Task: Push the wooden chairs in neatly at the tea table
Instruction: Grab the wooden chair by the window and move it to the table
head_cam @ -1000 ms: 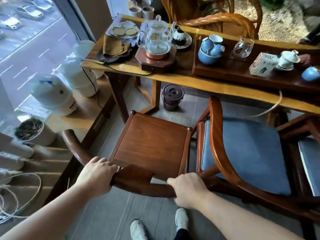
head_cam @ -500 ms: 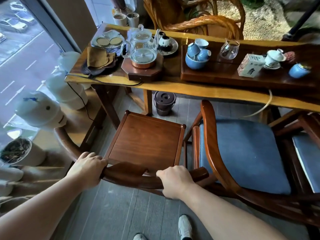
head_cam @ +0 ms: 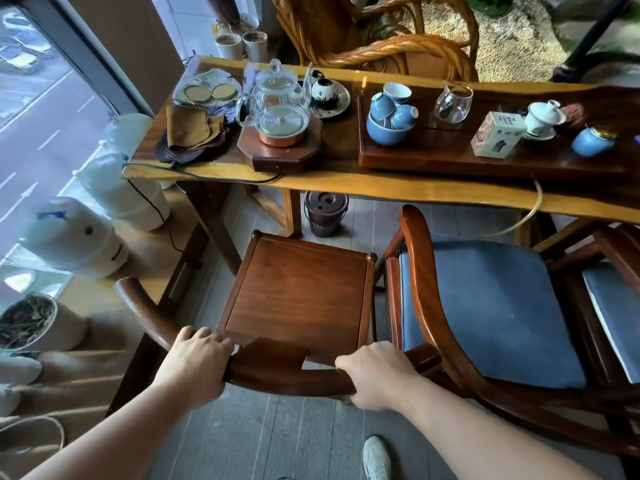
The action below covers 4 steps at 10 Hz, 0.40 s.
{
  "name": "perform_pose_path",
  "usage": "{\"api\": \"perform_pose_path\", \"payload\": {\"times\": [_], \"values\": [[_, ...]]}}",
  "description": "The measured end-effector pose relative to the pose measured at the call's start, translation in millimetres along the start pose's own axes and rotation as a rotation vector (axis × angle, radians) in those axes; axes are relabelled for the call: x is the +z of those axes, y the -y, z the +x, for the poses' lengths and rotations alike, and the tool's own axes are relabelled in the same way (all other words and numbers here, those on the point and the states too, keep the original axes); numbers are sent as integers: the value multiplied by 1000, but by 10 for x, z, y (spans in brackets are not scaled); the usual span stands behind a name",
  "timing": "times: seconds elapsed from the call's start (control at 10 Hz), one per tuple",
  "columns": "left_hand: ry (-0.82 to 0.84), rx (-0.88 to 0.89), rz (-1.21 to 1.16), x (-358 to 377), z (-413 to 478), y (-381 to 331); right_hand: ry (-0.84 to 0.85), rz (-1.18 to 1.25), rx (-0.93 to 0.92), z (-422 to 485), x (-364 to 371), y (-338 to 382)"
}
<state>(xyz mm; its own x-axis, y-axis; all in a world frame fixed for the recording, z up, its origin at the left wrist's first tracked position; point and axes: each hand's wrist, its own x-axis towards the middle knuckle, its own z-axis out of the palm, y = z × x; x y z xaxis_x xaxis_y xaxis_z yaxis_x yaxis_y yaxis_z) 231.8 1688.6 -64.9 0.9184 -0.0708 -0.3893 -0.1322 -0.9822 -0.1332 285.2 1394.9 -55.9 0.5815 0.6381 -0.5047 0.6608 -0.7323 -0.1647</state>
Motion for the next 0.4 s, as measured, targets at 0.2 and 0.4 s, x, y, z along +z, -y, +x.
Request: {"api": "perform_pose_path", "payload": {"times": [0.2, 0.4], "values": [[-4, -23, -16, 5, -80, -116, 22, -21, -19, -59, 9, -58], [61, 76, -85, -268, -156, -65, 8, 10, -48, -94, -252, -128]]}}
